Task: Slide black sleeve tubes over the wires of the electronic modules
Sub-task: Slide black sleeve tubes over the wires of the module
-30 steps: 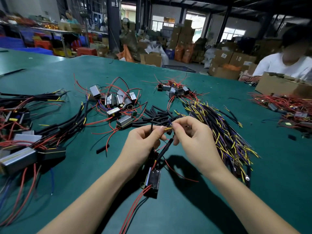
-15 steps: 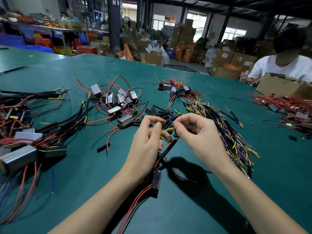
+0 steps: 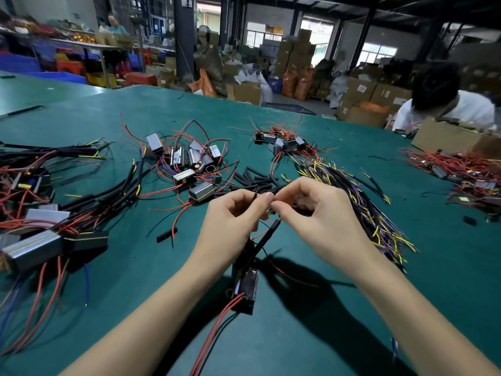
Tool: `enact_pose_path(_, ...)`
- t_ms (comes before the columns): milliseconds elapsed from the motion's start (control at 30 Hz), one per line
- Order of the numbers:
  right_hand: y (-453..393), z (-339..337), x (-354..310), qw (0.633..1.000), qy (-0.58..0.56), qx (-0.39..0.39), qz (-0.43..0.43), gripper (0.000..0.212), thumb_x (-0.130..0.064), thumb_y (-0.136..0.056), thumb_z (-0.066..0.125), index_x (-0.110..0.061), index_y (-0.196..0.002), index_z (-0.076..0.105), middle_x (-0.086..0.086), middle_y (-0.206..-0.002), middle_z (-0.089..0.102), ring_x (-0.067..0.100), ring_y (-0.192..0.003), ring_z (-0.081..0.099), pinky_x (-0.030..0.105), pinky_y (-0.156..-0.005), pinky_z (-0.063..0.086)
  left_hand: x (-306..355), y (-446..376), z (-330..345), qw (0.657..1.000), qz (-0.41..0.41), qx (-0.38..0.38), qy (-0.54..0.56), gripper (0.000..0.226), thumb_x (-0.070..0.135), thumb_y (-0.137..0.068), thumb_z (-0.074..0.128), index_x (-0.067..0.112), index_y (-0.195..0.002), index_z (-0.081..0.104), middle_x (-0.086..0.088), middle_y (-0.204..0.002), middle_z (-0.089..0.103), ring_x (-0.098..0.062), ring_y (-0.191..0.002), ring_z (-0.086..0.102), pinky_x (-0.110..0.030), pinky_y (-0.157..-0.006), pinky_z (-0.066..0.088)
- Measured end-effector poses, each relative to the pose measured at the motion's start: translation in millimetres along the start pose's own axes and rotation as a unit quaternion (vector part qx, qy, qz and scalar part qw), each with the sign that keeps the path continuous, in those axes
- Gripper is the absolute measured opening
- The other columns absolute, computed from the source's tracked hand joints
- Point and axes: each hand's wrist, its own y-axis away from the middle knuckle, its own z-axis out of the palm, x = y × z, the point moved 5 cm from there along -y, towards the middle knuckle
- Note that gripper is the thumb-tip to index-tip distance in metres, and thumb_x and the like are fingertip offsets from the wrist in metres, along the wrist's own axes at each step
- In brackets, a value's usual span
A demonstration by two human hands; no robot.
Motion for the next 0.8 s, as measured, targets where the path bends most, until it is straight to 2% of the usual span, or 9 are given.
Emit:
enact_pose_path(100, -1, -1, -1, 1.0, 0.017, -0.012, -0.009, 0.008, -0.015, -0.082, 0.072, -0.018, -0.077, 0.067, -0.004, -0.071, 0.068, 0.016, -0.065, 0.064, 0.037, -0.066, 0.053, 0, -1, 0, 1.0, 0.0, -0.013, -0.01, 0.02, 0.024, -0.088, 0.066, 0.021, -0.068, 0.067, 0.009, -0.061, 0.061, -0.003, -0.055, 0.049, -0.012, -0.055, 0.04)
enact_pose_path(200, -1, -1, 2, 0.999, 0.034, 0.005, -0.011, 0.01, -0.016, -0.083, 0.07, -0.021, -0.076, 0.065, -0.008, -0.07, 0.065, 0.009, -0.063, 0.06, 0.031, -0.061, 0.049, -2, -1, -1, 1.0, -0.008, -0.004, -0.016, 0.023, 0.027, -0.09, 0.064, 0.02, -0.068, 0.066, 0.002, -0.063, 0.059, -0.005, -0.055, 0.047, -0.018, -0.056, 0.038)
enact_pose_path(267, -1, -2, 4, 0.999, 0.04, 0.024, -0.003, 0.011, -0.018, -0.085, 0.068, -0.023, -0.077, 0.064, -0.011, -0.07, 0.064, 0.006, -0.065, 0.059, 0.029, -0.065, 0.048, -3, -1, -1, 1.0, -0.015, 0.0, -0.014, 0.024, 0.028, -0.09, 0.062, 0.022, -0.067, 0.065, 0.001, -0.06, 0.055, -0.007, -0.054, 0.045, -0.017, -0.054, 0.036)
enact_pose_path(367, 0, 0, 9, 0.997, 0.054, 0.049, 0.024, 0.011, -0.024, -0.087, 0.066, -0.024, -0.076, 0.063, -0.011, -0.072, 0.065, 0.012, -0.068, 0.061, 0.038, -0.07, 0.052, -3, -1, 1, 1.0, -0.021, 0.012, 0.0, 0.023, 0.024, -0.09, 0.062, 0.019, -0.068, 0.064, 0.008, -0.054, 0.053, -0.004, -0.051, 0.044, -0.012, -0.051, 0.035)
enact_pose_path(433, -1, 1, 11, 0.997, 0.051, 0.047, 0.035, 0.011, -0.025, -0.088, 0.065, -0.023, -0.077, 0.064, -0.011, -0.072, 0.066, 0.014, -0.066, 0.061, 0.039, -0.069, 0.052, -4, 1, 3, 0.999, -0.029, 0.019, 0.0, 0.023, 0.022, -0.092, 0.06, 0.017, -0.069, 0.064, 0.011, -0.051, 0.052, -0.002, -0.047, 0.042, -0.009, -0.048, 0.034)
enact_pose_path(500, -2, 2, 11, 0.998, 0.036, 0.027, 0.037, 0.011, -0.022, -0.088, 0.065, -0.023, -0.077, 0.066, -0.009, -0.072, 0.067, 0.012, -0.064, 0.06, 0.036, -0.066, 0.051, -4, 2, 4, 0.999, -0.043, 0.015, 0.009, 0.025, 0.025, -0.094, 0.055, 0.015, -0.074, 0.066, 0.012, -0.051, 0.054, 0.0, -0.044, 0.04, -0.008, -0.044, 0.032)
enact_pose_path(567, -2, 2, 12, 0.999, 0.002, 0.006, 0.044, 0.014, -0.019, -0.088, 0.065, -0.023, -0.075, 0.068, -0.005, -0.067, 0.066, 0.009, -0.055, 0.05, 0.03, -0.057, 0.043, -5, 1, 3, 0.998, -0.06, 0.008, 0.027, 0.03, 0.029, -0.098, 0.047, 0.014, -0.086, 0.07, 0.012, -0.055, 0.056, 0.0, -0.046, 0.042, -0.009, -0.044, 0.032)
enact_pose_path(667, -2, 1, 15, 0.997, -0.052, -0.009, 0.062, 0.016, -0.016, -0.087, 0.065, -0.02, -0.072, 0.068, 0.009, -0.067, 0.065, 0.01, -0.059, 0.047, 0.031, -0.055, 0.038, -4, 2, 6, 0.998, -0.056, -0.006, 0.035, 0.032, 0.023, -0.1, 0.042, 0.012, -0.1, 0.071, 0.013, -0.054, 0.053, 0.001, -0.049, 0.043, -0.007, -0.046, 0.034)
enact_pose_path(800, -2, 5, 16, 0.994, -0.083, -0.025, 0.066, 0.019, -0.011, -0.089, 0.063, -0.023, -0.074, 0.066, -0.01, -0.065, 0.063, 0.003, -0.062, 0.052, 0.019, -0.065, 0.043, 1, 4, 11, 0.999, -0.039, -0.024, 0.024, 0.026, 0.009, -0.098, 0.045, 0.006, -0.106, 0.069, 0.015, -0.05, 0.056, 0.002, -0.045, 0.043, -0.003, -0.046, 0.033)
